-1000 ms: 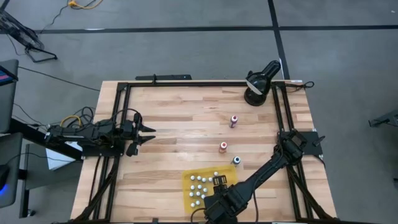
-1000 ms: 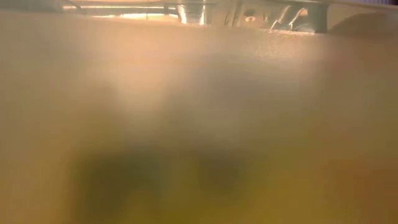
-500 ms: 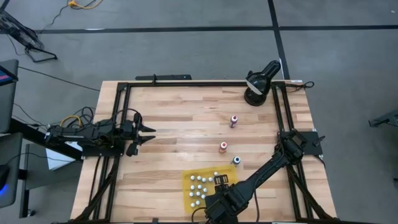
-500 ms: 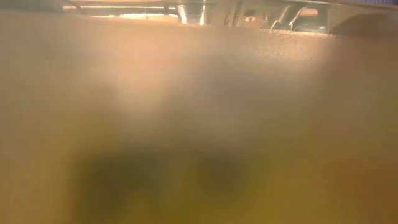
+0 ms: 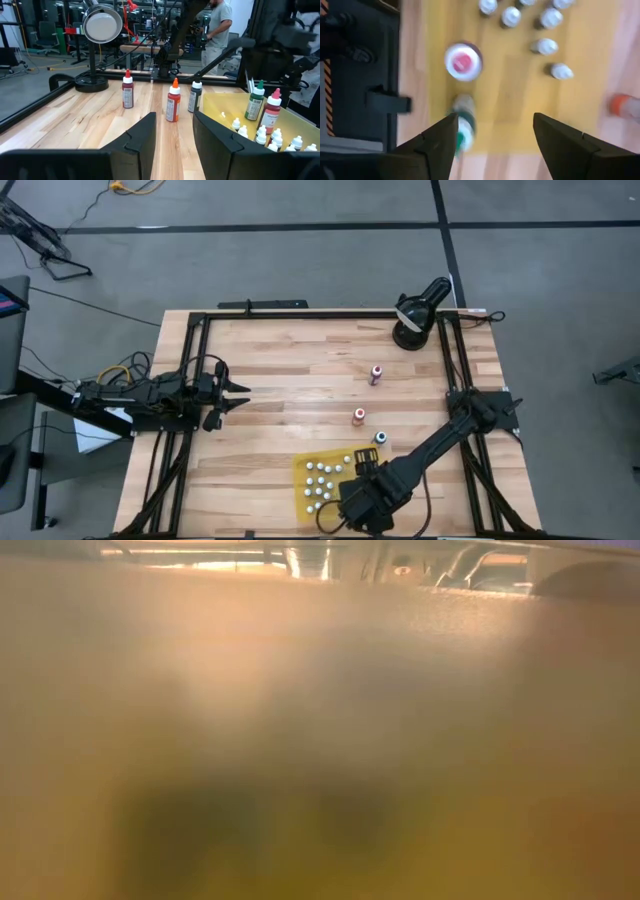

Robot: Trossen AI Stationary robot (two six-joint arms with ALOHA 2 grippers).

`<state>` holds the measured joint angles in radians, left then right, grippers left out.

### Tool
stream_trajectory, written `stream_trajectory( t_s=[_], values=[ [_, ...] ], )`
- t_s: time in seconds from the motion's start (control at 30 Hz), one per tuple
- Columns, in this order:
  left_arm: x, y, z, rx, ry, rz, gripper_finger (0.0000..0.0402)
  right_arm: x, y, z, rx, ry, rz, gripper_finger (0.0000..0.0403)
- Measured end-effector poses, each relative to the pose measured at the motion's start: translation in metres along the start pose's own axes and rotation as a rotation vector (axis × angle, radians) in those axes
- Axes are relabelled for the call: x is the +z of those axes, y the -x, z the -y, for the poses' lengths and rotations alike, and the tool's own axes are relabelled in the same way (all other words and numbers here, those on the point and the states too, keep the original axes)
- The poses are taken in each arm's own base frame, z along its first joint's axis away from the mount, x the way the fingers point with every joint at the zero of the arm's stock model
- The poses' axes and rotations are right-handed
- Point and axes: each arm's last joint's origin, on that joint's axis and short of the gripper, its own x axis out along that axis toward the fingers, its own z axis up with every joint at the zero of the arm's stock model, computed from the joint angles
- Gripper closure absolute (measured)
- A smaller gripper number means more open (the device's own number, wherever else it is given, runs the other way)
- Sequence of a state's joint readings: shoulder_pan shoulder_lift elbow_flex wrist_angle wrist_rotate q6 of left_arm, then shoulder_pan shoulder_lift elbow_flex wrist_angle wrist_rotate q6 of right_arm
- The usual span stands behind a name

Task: Pick & Place food coloring
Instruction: Put the big black food coloring bottle in the yellow bin

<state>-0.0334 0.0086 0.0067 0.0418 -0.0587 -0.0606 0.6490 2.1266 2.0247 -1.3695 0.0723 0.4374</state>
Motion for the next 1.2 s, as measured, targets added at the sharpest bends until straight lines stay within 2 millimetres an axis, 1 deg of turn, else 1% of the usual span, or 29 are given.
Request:
stream_trajectory(
  t_s=[0.23, 0.4, 0.5, 0.6, 0.67, 0.77, 0.97, 1.1, 1.2],
  values=[
    [0.000, 0.000, 0.000, 0.000, 0.000, 0.000, 0.0281, -0.010, 0.042, 0.034, -0.010, -0.101, 0.040, 0.0153],
    [0.000, 0.000, 0.000, 0.000, 0.000, 0.000, 0.0281, -0.024, 0.070, 0.055, -0.123, -0.155, 0.094, 0.0154],
    [0.000, 0.000, 0.000, 0.001, 0.000, 0.000, 0.0281, -0.034, 0.083, 0.067, -0.172, -0.137, 0.083, 0.0154],
    [0.000, 0.000, 0.000, 0.001, 0.000, 0.000, 0.0281, -0.042, 0.089, 0.077, -0.169, -0.104, 0.095, 0.0154],
    [0.000, 0.000, 0.000, 0.000, 0.000, 0.000, 0.0281, -0.053, 0.088, 0.084, -0.170, -0.089, 0.080, 0.0154],
    [0.000, 0.000, 0.000, 0.001, 0.000, 0.001, 0.0281, -0.072, 0.080, 0.096, -0.179, -0.058, 0.047, 0.0154],
    [0.000, 0.000, 0.000, 0.000, 0.000, 0.001, 0.0281, -0.097, 0.057, 0.109, -0.134, 0.025, 0.112, 0.0154],
    [0.000, 0.000, 0.000, 0.001, 0.000, 0.000, 0.0281, -0.107, 0.037, 0.113, -0.108, 0.106, 0.106, 0.0154],
    [0.000, 0.000, 0.000, 0.000, 0.000, 0.000, 0.0281, -0.108, 0.025, 0.116, -0.090, 0.154, 0.097, 0.0154]
  ],
)
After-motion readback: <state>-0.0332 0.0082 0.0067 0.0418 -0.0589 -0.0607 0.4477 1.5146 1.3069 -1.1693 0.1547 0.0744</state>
